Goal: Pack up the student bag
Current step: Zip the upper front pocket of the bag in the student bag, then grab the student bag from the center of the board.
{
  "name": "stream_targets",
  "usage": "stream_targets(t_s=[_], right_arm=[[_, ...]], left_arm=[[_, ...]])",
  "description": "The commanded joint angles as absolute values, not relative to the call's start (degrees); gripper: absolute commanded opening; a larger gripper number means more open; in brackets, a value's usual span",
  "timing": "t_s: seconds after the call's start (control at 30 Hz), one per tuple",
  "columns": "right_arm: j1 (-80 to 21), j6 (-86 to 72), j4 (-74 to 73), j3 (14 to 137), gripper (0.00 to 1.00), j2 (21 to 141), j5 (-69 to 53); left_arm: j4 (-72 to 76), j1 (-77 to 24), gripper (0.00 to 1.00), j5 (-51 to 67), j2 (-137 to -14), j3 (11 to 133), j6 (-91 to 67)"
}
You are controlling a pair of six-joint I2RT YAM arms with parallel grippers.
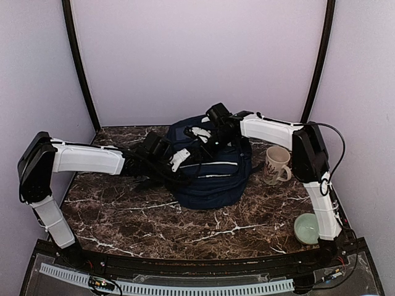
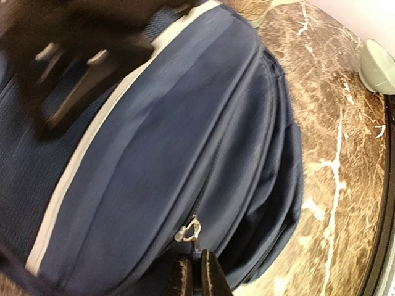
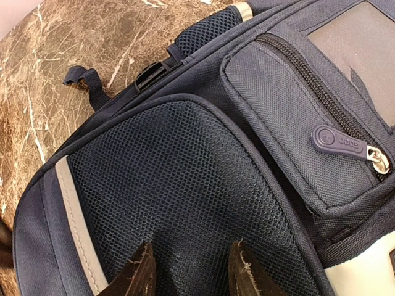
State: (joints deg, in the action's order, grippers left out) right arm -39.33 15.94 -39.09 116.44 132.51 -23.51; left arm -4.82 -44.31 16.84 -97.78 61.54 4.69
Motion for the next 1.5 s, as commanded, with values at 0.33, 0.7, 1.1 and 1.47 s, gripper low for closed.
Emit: stream_targets(t_s=[0.33,0.7,1.1,1.47], right_arm=[[-38.59,15.22,-42.51,116.41,0.38,132.03,-25.76],[-33.57,13.16,-35.24,99.89,0.56,109.85,-18.16],[-26.55,10.60,-37.89,91.07,0.60,109.01,-13.56],[-26.10,10.49,-41.62,97.18,0.61,118.02,-17.00]], left_arm=[[-1.09,-54.84,0.03,15.18,-106.26,72.92,2.56],[-5.40,-55.37,0.37,6.81,-88.52,61.90,4.96],[-7.63,-55.37,0.44,-4.72,-91.50,62.82,20.76],[-7.40,-55.77,0.45,-12.05,-104.35,71.05,27.69]])
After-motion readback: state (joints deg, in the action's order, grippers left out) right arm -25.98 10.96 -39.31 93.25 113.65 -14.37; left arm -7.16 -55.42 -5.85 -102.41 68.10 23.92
